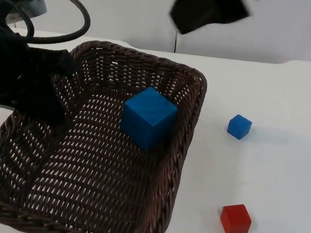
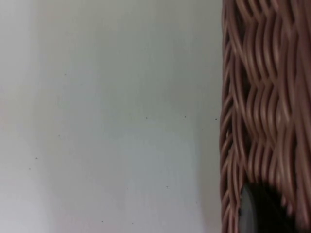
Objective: Pick up the basket with the left hand and place the largest block into the basket with the right hand.
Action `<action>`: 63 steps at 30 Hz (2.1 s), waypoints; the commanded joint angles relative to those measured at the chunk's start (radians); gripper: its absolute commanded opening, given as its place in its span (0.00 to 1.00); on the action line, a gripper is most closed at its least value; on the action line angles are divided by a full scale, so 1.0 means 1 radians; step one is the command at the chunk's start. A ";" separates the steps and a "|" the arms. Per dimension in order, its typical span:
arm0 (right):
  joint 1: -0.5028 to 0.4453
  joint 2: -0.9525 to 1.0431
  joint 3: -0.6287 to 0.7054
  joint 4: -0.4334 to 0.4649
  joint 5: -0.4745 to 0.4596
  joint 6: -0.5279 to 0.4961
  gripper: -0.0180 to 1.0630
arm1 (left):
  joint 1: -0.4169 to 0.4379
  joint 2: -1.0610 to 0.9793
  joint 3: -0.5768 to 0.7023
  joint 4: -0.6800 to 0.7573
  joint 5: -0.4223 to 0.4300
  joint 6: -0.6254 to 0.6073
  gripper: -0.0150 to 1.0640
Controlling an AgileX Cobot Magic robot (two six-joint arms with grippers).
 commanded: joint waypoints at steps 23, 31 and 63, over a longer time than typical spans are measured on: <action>0.006 -0.385 0.234 0.010 -0.068 0.025 0.99 | -0.002 -0.015 0.003 -0.042 0.000 0.033 0.02; 0.006 -0.442 0.244 0.010 -0.037 0.025 0.99 | -0.002 -0.012 -0.001 -0.102 -0.104 0.033 0.02; 0.006 -0.628 0.367 0.002 -0.124 0.014 0.99 | -0.005 0.440 -0.317 -0.494 -0.056 0.282 0.02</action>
